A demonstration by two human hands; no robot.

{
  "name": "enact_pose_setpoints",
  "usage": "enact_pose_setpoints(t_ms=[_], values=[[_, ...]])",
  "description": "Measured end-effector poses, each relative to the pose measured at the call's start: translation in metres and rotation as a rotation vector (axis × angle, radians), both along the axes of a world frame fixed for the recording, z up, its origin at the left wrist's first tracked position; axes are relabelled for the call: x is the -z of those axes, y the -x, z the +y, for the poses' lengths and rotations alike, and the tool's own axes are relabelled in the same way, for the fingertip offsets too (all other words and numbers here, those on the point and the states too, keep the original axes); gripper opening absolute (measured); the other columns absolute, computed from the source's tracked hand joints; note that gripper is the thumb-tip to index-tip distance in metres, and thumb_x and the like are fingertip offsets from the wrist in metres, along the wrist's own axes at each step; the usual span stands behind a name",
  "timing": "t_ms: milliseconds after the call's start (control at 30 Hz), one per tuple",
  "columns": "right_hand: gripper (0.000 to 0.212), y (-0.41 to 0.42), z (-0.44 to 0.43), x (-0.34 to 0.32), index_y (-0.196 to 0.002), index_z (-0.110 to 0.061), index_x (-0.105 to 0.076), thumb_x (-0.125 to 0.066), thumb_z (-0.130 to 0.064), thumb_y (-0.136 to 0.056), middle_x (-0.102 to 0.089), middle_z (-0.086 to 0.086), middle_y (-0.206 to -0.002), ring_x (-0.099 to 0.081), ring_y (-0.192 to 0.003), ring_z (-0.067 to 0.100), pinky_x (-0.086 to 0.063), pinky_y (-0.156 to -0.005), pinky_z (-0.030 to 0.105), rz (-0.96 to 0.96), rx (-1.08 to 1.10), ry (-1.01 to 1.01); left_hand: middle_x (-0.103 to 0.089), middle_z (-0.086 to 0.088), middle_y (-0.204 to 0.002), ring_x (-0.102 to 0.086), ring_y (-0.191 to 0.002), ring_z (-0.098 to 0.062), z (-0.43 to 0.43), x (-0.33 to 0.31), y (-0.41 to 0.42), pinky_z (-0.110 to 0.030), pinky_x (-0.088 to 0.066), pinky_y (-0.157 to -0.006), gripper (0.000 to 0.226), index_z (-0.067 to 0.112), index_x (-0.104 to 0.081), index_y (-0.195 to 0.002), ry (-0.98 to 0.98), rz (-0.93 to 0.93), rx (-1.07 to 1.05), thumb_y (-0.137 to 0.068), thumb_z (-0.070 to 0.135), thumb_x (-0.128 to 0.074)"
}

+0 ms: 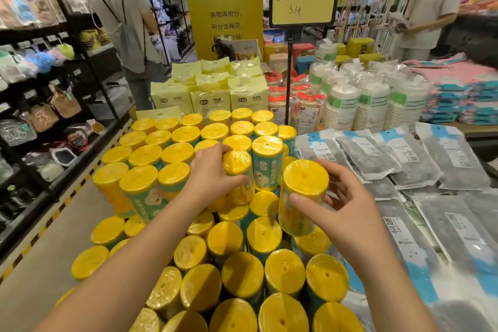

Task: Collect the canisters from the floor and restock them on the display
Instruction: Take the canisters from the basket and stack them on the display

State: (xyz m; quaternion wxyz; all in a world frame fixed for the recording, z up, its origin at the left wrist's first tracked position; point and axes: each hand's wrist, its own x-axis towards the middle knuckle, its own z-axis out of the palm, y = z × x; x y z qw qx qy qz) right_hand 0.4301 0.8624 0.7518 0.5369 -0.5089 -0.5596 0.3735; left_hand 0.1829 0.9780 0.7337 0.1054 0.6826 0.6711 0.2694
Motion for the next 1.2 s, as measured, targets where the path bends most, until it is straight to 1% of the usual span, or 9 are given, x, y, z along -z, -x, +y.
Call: enact_pose_setpoints(t_ms=[200,300,533,667,767,833,967,1133,1200], values=[[0.069,-0.003,0.005,0.01,-0.128,-0.043,-0.061,-0.091,-0.03,-0.068,-0.068,-0.024,-0.118,-0.061,-0.11,-0.011,-0.052,-0.081,0.009,0.013,0.019,0.005,-0.06,0.003,-0.131,-0.047,-0.13,-0.028,0.011,0.01,-0.004,-0.05,-0.036,-0.109,0.087,0.028,-0.053,-0.138,-0.035,0.173,-0.031,-0.066,0.072,-0.076],[0.069,-0.002,0.008,0.016,-0.128,-0.042,-0.061,-0.092,-0.031,-0.067,-0.068,-0.022,-0.12,-0.062,-0.111,-0.008,-0.052,-0.087,0.017,0.007,0.011,0.013,-0.056,0.002,-0.135,-0.04,-0.134,-0.027,0.011,0.014,-0.005,-0.052,-0.026,-0.115,0.085,0.027,-0.052,-0.14,-0.042,0.238,-0.026,-0.071,0.07,-0.075],[0.065,0.01,0.054,0.022,-0.127,-0.045,-0.059,-0.091,-0.037,-0.07,-0.063,-0.024,-0.125,-0.057,-0.117,-0.007,-0.051,-0.091,0.021,-0.034,-0.056,0.01,-0.047,-0.001,-0.141,-0.032,-0.137,-0.028,-0.001,0.018,-0.007,-0.054,-0.018,-0.12,0.087,0.024,-0.044,-0.146,-0.085,0.279,-0.04,-0.077,0.07,-0.069],[0.066,0.019,0.085,0.032,-0.129,-0.043,-0.058,-0.09,-0.038,-0.072,-0.061,-0.019,-0.129,-0.057,-0.118,0.0,-0.053,-0.082,0.016,-0.058,-0.082,0.011,-0.042,0.002,-0.148,-0.028,-0.142,-0.023,-0.024,0.018,-0.006,-0.053,-0.014,-0.122,0.091,0.023,-0.036,-0.152,-0.139,0.232,0.003,-0.08,0.069,-0.068],[0.069,0.025,0.104,0.043,-0.132,-0.041,-0.057,-0.091,-0.036,-0.072,-0.06,-0.018,-0.13,-0.058,-0.118,0.002,-0.055,-0.09,0.024,-0.084,-0.085,0.017,-0.038,0.006,-0.15,-0.024,-0.144,-0.017,-0.049,0.016,-0.002,-0.049,-0.008,-0.125,0.083,0.026,-0.032,-0.153,-0.149,0.199,0.029,-0.086,0.062,-0.065],[0.071,0.028,0.112,0.049,-0.134,-0.041,-0.056,-0.091,-0.036,-0.073,-0.059,-0.016,-0.132,-0.057,-0.119,0.003,-0.055,-0.091,0.024,-0.103,-0.088,0.033,-0.04,0.008,-0.147,-0.026,-0.14,-0.015,-0.066,0.017,0.002,-0.05,-0.013,-0.124,0.08,0.026,-0.036,-0.151,-0.175,0.177,0.049,-0.086,0.062,-0.066],[0.069,0.033,0.118,0.058,-0.136,-0.037,-0.056,-0.089,-0.031,-0.076,-0.058,-0.013,-0.133,-0.055,-0.115,-0.003,-0.052,-0.078,0.011,-0.123,-0.116,0.051,-0.052,0.005,-0.133,-0.039,-0.128,-0.016,-0.093,0.028,0.009,-0.06,-0.038,-0.109,0.077,0.02,-0.052,-0.14,-0.275,0.108,0.061,-0.077,0.055,-0.08],[0.068,0.038,0.118,0.068,-0.138,-0.032,-0.055,-0.087,-0.027,-0.078,-0.057,-0.009,-0.135,-0.053,-0.113,-0.004,-0.049,-0.076,0.008,-0.13,-0.111,0.062,-0.05,0.011,-0.133,-0.04,-0.128,-0.012,-0.111,0.03,0.012,-0.06,-0.039,-0.109,0.073,0.024,-0.05,-0.141,-0.273,0.054,0.031,-0.081,0.063,-0.068],[0.071,0.038,0.117,0.07,-0.14,-0.033,-0.054,-0.088,-0.03,-0.078,-0.056,-0.009,-0.137,-0.054,-0.119,0.003,-0.05,-0.084,0.013,-0.136,-0.109,0.07,-0.05,0.011,-0.134,-0.04,-0.13,-0.013,-0.114,0.026,0.013,-0.058,-0.037,-0.11,0.074,0.025,-0.051,-0.141,-0.233,0.037,0.031,-0.081,0.068,-0.057]])
